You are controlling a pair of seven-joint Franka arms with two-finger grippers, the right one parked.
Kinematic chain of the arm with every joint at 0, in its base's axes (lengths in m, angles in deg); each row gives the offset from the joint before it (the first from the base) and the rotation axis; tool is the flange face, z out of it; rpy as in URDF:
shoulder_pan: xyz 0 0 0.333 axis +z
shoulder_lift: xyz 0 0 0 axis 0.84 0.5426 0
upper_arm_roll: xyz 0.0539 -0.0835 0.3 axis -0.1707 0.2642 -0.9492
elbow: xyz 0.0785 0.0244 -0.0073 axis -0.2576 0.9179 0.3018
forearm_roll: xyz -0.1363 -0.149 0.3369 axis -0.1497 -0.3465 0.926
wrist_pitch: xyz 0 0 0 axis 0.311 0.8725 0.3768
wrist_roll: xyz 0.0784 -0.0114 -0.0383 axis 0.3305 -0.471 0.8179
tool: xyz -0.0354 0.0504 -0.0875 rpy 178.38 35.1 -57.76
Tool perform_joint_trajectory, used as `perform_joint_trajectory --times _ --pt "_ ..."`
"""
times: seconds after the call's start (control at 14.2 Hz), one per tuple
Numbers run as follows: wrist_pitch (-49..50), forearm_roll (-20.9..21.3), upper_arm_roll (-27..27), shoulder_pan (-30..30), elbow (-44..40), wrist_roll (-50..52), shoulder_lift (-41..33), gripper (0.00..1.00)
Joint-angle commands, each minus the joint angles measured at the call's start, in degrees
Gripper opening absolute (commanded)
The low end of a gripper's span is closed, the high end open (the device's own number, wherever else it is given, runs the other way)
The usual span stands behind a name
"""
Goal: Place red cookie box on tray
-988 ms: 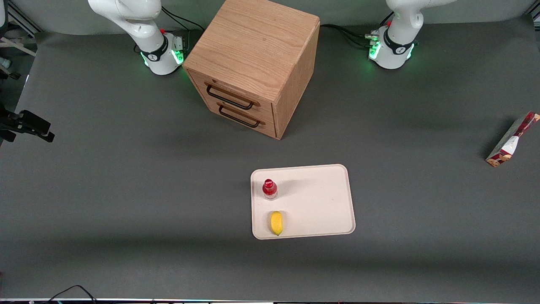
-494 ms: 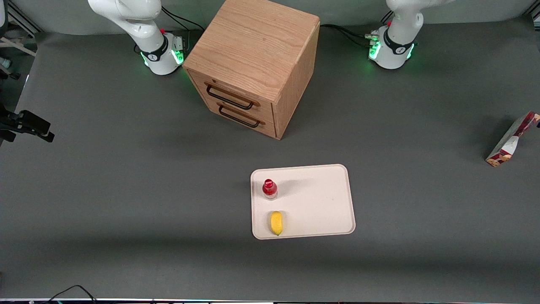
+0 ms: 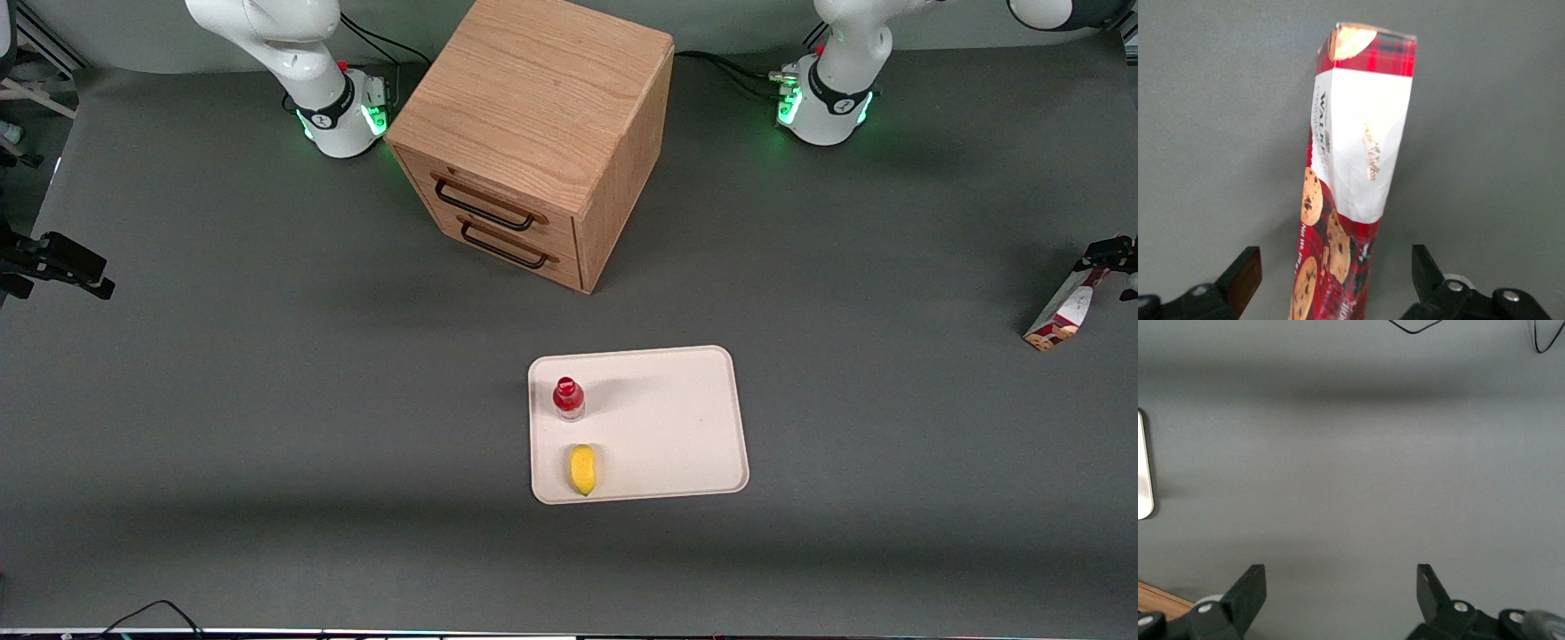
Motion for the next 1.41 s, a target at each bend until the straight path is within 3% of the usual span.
perform_joint_trajectory --times 0.0,0.07,0.14,0.56,0.85,1.06,1.2,1.34 --pt "-3.6 -2.4 -0.6 -0.5 3.1 -3.2 -0.5 0.53" --pt "-3.6 -2.6 -0.6 -0.5 3.1 -3.2 -0.6 0.23" --pt "-3.0 -3.1 -0.6 -0.5 3.0 -3.2 -0.5 0.00" --pt "3.6 -3.9 -0.6 -0.6 -1.6 -1.4 -1.2 0.00" --pt "22.0 -2.5 -2.0 -0.9 -15.3 7.1 -1.6 0.00" --pt "38.6 2.2 -1.8 -1.5 -29.6 20.7 -2.2 0.00" --pt "47.8 3.1 -0.8 -2.5 -37.8 30.3 -2.9 0.00" --pt "54.3 4.7 3.2 -2.8 -44.7 41.1 -4.2 0.00"
